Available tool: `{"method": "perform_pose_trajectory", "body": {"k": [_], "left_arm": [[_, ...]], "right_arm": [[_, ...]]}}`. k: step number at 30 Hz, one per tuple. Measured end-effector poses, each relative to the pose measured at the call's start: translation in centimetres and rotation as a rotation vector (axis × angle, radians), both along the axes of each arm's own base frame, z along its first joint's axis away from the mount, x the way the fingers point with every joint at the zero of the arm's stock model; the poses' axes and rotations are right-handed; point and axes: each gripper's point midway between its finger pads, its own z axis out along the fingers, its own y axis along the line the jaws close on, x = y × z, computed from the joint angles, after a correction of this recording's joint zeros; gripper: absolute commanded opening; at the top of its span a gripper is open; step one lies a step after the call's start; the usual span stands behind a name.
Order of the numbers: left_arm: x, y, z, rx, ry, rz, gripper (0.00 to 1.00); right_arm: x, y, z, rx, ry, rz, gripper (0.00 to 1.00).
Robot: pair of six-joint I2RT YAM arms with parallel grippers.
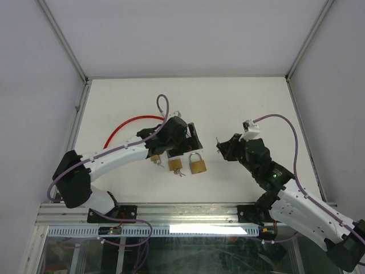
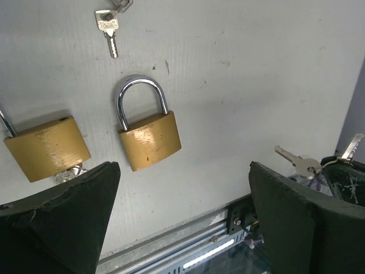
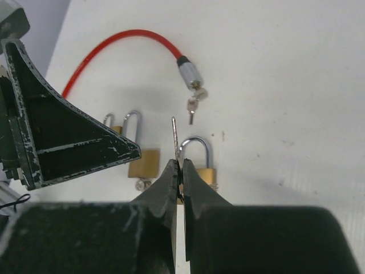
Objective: Unlock with the key
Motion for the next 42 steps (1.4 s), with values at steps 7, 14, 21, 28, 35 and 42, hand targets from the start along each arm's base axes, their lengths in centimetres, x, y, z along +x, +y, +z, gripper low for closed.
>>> {"method": "perform_pose_trajectory", "body": {"k": [7, 14, 21, 28, 35, 42], "left_arm": [[-0.6, -4.1, -4.7, 0.226, 0.119, 0.048, 0.99], [-1.6, -5.5, -9.5, 0.389, 0.222, 0.074, 0.99], [-1.8, -4.8, -11.4, 0.485, 0.285, 0.114, 0.99], [-1.8, -4.2, -12.3, 0.555, 0.317, 0.155, 0.95], [-2.0, -3.9, -12.7, 0.577, 0.334, 0.163, 0.90], [-2.0, -3.9, -12.7, 0.576, 0.334, 0.162, 0.86]], "right_arm": [[-1.1, -2.6, -2.1, -0.049, 0.063, -0.086, 0.00], [-1.8, -4.0, -2.9, -0.039, 0.084, -0.130, 0.00], [-2.2, -3.9, -3.5, -0.051, 0.106, -0.116, 0.00], [-2.5, -3.6, -4.0, -0.058, 0.127, -0.095, 0.00], [-2.6, -3.6, -4.1, -0.057, 0.128, -0.092, 0.00], [-2.8, -3.5, -4.8, -0.065, 0.143, -0.084, 0.00]]}}
